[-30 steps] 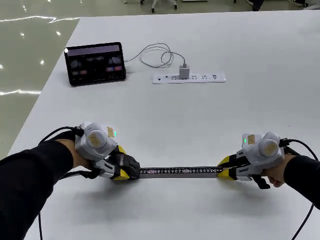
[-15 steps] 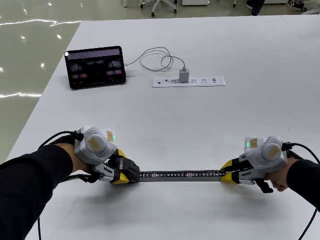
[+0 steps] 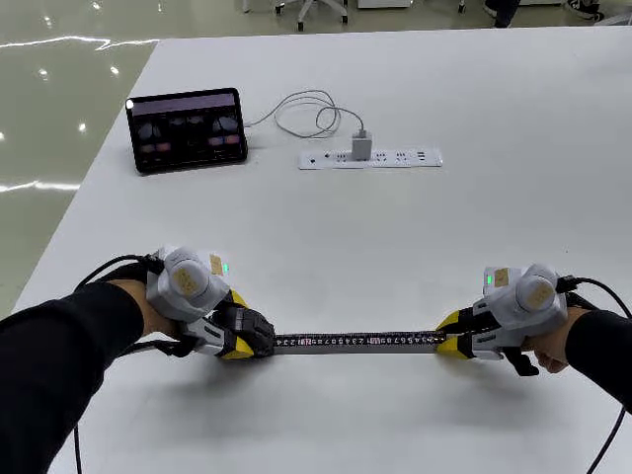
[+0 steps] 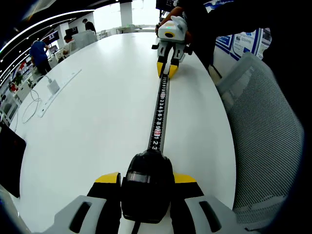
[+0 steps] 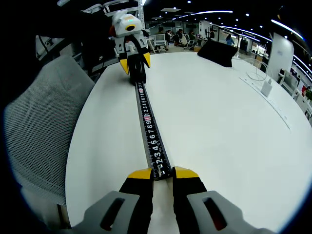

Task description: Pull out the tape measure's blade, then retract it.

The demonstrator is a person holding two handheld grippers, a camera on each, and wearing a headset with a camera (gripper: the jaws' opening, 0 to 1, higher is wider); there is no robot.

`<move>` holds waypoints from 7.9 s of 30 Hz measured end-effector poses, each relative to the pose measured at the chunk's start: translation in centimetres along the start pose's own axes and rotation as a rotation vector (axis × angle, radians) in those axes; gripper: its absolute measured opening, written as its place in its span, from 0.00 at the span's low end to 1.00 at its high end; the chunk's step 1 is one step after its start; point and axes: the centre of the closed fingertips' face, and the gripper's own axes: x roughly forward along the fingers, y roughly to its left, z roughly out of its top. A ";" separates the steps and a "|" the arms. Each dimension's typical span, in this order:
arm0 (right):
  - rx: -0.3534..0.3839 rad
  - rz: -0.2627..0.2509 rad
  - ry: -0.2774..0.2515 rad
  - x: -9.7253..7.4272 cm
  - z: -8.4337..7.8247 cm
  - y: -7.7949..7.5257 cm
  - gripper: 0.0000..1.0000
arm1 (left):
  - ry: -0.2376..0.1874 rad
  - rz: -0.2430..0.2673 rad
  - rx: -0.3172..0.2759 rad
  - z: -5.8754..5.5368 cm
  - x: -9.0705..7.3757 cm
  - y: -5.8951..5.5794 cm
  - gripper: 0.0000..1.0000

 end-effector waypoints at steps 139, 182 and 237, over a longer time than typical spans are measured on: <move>0.351 -0.579 -0.170 -13.7 -2.0 8.0 1.00 | -0.436 0.527 -0.604 -6.5 -13.1 -5.1 1.00; 0.254 -0.377 -0.093 -10.4 -0.6 4.3 1.00 | -0.329 0.450 -0.655 -1.3 -5.6 -1.4 1.00; -0.201 0.062 0.292 -0.4 0.0 0.8 0.35 | -0.499 0.769 -0.801 -0.2 -1.6 1.6 0.94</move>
